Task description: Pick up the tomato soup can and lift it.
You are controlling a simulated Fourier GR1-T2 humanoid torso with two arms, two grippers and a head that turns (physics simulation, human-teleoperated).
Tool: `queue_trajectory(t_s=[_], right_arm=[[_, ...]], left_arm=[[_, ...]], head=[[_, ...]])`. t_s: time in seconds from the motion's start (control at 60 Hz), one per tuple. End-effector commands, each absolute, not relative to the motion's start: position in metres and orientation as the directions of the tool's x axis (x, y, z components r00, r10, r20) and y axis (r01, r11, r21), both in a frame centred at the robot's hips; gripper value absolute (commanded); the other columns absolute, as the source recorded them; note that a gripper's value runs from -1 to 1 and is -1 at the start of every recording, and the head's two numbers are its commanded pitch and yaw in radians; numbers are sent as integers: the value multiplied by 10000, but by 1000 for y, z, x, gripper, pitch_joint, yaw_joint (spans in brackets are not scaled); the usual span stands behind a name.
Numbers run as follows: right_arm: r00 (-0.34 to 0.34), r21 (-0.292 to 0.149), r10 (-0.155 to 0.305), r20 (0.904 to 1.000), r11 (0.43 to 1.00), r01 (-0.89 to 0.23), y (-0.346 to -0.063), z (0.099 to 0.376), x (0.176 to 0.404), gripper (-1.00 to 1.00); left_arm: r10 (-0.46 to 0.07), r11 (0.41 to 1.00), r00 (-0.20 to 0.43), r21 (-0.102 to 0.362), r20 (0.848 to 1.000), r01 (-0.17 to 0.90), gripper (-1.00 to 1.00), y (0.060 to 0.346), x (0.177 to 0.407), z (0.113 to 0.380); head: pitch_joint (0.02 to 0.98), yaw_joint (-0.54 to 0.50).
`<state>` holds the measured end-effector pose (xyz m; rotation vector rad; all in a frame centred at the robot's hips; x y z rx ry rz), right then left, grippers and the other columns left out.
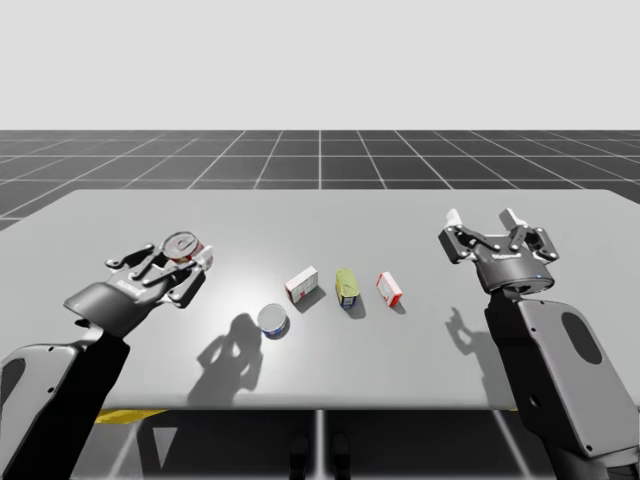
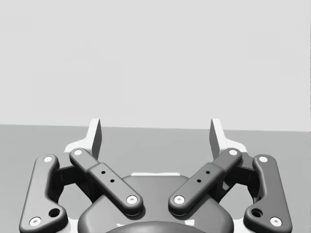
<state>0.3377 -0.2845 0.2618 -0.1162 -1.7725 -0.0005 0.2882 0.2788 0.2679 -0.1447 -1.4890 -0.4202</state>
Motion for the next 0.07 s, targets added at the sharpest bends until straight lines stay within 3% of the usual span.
queue_trajectory(t_s=[0.017,0.067], right_arm=[[-2025,-654,811,9759,9944,831,-286,262,338,-1000],[-2035,-653,812,9757,9944,833,-286,263,338,-1000]], left_arm=[[-1716,8788,-1138,2042,9786,4312,1000,264,295,323],[-1675,8817,-1322,2084,9770,4232,1000,263,295,332]], head=[[444,376],[443,375]])
